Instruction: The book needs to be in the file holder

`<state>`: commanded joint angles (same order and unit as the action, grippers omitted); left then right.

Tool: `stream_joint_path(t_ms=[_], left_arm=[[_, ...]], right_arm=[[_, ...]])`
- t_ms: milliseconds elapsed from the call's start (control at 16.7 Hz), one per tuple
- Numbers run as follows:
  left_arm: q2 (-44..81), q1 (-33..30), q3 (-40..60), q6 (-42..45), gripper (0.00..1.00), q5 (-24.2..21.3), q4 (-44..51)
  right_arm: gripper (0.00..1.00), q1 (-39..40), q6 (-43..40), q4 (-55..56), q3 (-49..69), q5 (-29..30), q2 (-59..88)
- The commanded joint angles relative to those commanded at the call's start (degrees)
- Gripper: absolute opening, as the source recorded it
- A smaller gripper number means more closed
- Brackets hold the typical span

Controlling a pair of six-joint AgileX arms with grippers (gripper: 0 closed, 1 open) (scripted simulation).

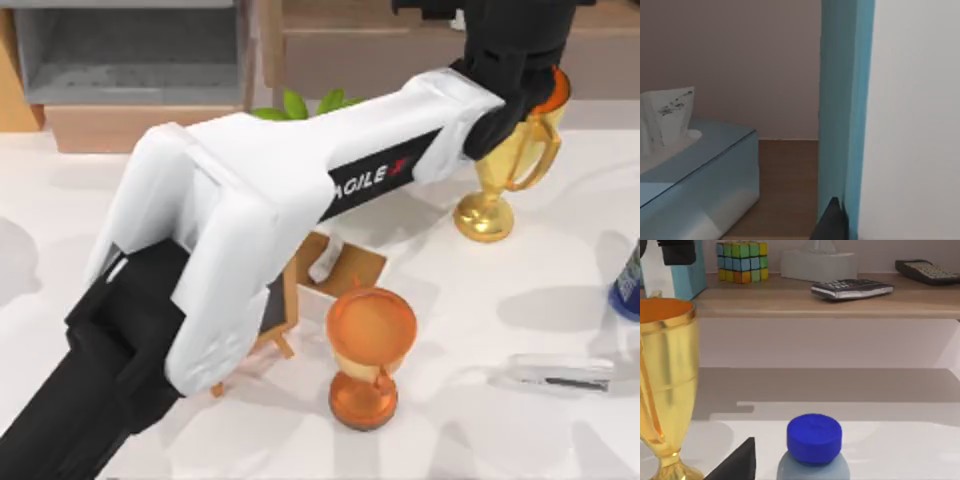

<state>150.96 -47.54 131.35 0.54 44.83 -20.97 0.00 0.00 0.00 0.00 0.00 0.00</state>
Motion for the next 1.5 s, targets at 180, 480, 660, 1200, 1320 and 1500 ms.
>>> stream_joint_path(t_ms=[180, 480, 660, 1200, 1320, 1500], left_arm=[[0.0, 0.0, 0.0, 0.0, 0.10, 0.0, 0.0], [0.0, 0.0, 0.0, 0.0, 0.00, 0.0, 0.0], [0.0, 0.0, 0.0, 0.0, 0.00, 0.0, 0.0], [-0.5, -0.3, 2.6, 0.1, 0.00, 0.0, 3.0], [-0.3, -0.3, 2.4, 0.2, 0.00, 0.1, 2.9], [-1.1, -0.3, 1.4, 0.9, 0.00, -0.3, 2.7]], right_arm=[[1.00, 0.0, 0.0, 0.0, 0.0, 0.0, 0.0], [1.00, 0.0, 0.0, 0.0, 0.0, 0.0, 0.0], [1.00, 0.0, 0.0, 0.0, 0.0, 0.0, 0.0], [1.00, 0.0, 0.0, 0.0, 0.0, 0.0, 0.0], [1.00, 0.0, 0.0, 0.0, 0.0, 0.0, 0.0], [1.00, 0.0, 0.0, 0.0, 0.0, 0.0, 0.0]])
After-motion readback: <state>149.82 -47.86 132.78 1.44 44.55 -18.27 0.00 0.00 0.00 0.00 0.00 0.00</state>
